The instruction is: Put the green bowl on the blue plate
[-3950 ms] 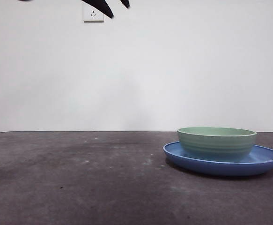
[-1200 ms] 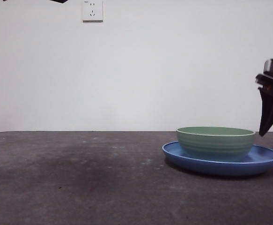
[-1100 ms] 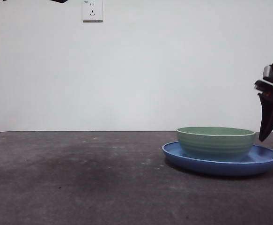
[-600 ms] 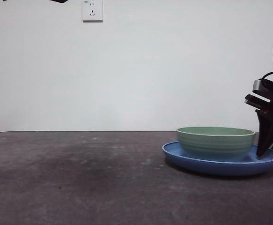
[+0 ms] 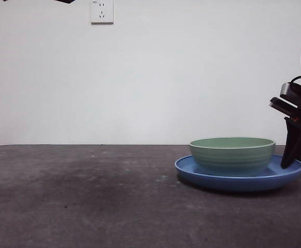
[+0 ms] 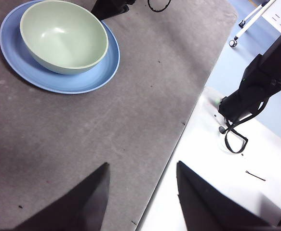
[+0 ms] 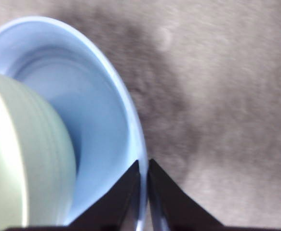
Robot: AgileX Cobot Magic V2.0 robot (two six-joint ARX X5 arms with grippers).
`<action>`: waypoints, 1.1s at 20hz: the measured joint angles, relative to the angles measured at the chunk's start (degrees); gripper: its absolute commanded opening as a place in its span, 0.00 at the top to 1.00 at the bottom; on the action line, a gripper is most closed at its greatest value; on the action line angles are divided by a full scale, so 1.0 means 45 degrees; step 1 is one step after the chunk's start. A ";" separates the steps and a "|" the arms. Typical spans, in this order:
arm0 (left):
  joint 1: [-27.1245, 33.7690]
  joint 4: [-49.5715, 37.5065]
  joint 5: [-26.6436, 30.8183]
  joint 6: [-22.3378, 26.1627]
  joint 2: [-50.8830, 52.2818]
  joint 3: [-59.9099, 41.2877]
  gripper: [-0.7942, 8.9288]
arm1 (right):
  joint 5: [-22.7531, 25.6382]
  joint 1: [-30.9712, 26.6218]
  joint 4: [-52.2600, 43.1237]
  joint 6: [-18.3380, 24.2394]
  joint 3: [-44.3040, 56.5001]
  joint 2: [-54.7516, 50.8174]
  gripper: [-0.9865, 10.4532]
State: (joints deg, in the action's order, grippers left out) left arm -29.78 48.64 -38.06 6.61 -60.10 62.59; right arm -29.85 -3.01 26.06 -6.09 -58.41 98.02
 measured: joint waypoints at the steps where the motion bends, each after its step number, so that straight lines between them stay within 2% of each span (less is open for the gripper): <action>1: 0.0000 0.0000 0.0000 0.0000 0.0000 0.0000 0.69 | -0.0117 0.0000 -0.0019 -0.0044 0.0000 -0.0131 0.90; 7: 0.0000 -0.0015 0.0000 0.0000 0.0000 0.0000 0.69 | -0.1044 0.0107 -0.0578 -0.0763 0.0000 -0.1064 0.90; 12: 0.0000 -0.0053 0.0000 0.0000 0.0000 0.0000 0.69 | -0.1127 0.1379 -0.1239 -0.1511 0.0000 -0.1263 0.90; 22: 0.0000 -0.0049 0.0000 0.0000 0.0000 0.0000 0.69 | 0.0291 0.4551 -0.3342 -0.3313 0.0000 -0.0923 0.90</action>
State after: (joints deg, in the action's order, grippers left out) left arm -29.78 48.42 -38.06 6.61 -60.10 62.59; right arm -28.53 17.47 11.03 -20.99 -58.41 93.86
